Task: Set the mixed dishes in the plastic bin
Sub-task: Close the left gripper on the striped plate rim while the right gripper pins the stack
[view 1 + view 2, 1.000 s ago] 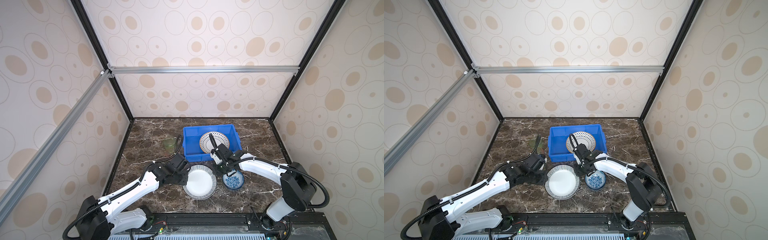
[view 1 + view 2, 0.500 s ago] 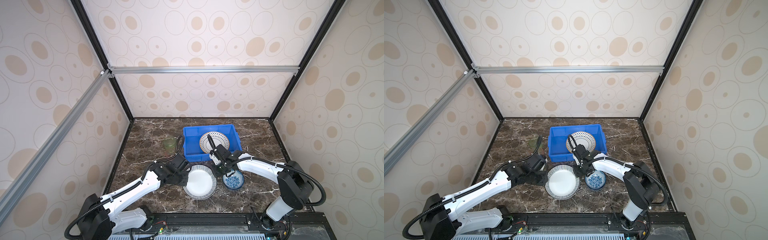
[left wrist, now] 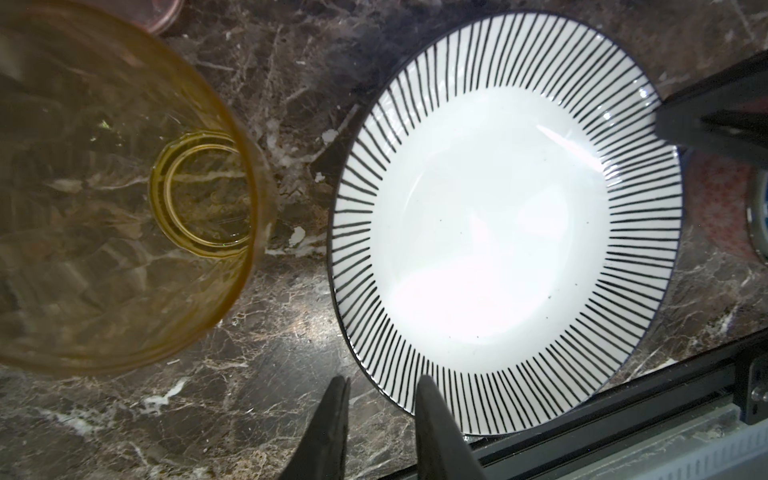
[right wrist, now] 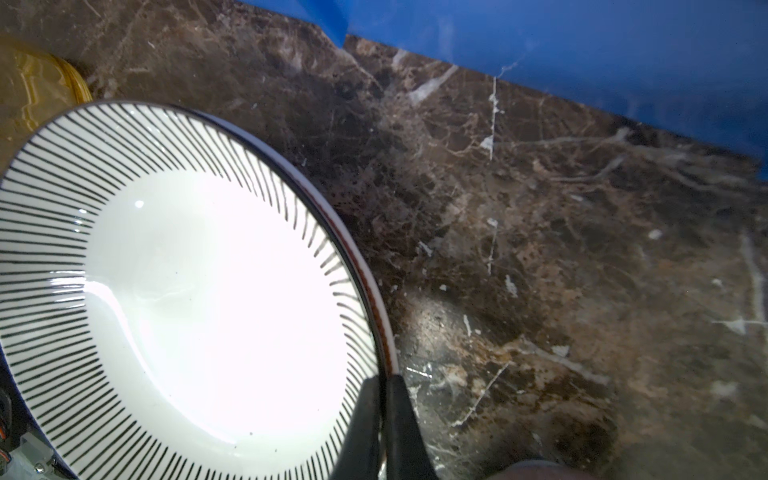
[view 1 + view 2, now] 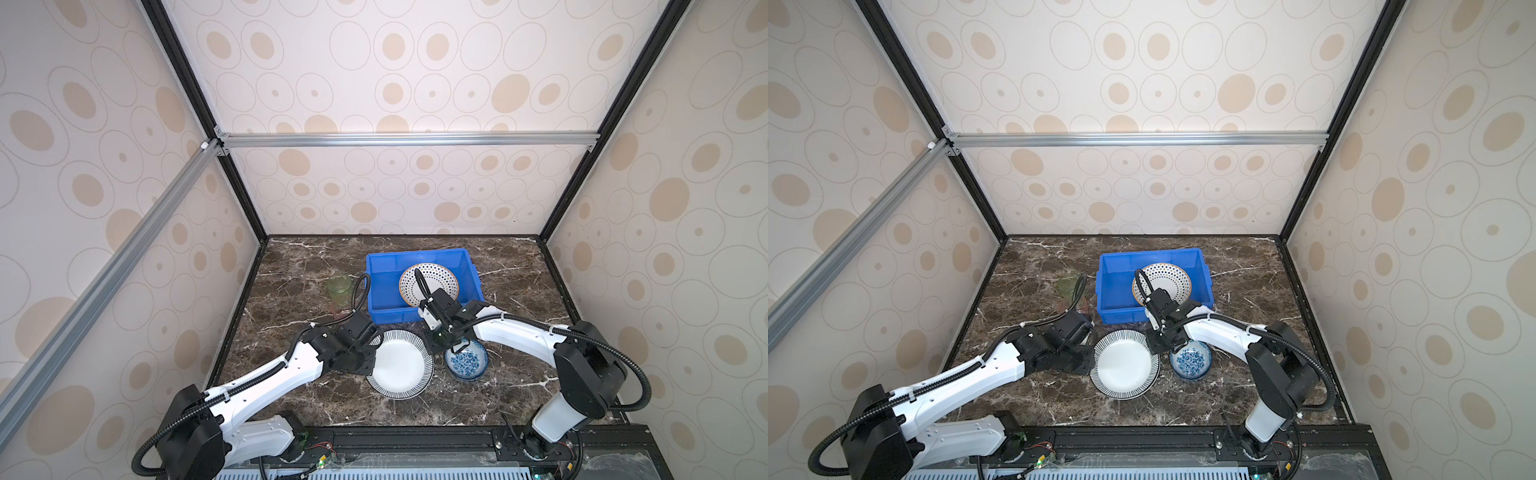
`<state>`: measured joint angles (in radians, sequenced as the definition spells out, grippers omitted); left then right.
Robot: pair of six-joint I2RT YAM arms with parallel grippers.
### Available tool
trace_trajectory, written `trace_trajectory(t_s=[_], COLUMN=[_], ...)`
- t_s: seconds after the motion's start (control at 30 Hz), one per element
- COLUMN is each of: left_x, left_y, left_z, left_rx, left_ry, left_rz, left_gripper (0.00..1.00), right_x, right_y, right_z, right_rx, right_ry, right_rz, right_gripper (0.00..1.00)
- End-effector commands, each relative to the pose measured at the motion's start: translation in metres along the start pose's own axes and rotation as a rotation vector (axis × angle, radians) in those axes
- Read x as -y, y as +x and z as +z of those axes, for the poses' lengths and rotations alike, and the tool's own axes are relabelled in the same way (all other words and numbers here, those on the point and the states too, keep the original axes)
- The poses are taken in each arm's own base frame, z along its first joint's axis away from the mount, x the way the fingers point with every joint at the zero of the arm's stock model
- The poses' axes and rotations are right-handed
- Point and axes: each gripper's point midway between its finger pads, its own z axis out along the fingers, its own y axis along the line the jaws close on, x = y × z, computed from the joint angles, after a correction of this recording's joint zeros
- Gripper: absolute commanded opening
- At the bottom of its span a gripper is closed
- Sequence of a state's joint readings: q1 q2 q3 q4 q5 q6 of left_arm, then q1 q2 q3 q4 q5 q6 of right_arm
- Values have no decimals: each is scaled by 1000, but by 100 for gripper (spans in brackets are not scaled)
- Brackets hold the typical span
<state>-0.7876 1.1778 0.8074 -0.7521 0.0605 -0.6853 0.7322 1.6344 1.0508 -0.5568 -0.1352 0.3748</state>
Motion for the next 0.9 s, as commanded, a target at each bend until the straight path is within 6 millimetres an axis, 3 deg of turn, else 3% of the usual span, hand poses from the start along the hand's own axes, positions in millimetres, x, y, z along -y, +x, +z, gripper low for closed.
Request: trace_trajectory(t_s=[0.0, 0.87], left_x=[-8, -16], left_y=[9, 15], left_z=[2, 9], left_rx=[-32, -32], left_ry=[-49, -87], left_rz=[-12, -46], left_gripper=[29, 31], right_x=[-3, -3], right_y=[7, 11], right_z=[9, 20], right_rx=[-41, -67], right_ry=[1, -15], right_rz=[-16, -20], right_gripper=[6, 5])
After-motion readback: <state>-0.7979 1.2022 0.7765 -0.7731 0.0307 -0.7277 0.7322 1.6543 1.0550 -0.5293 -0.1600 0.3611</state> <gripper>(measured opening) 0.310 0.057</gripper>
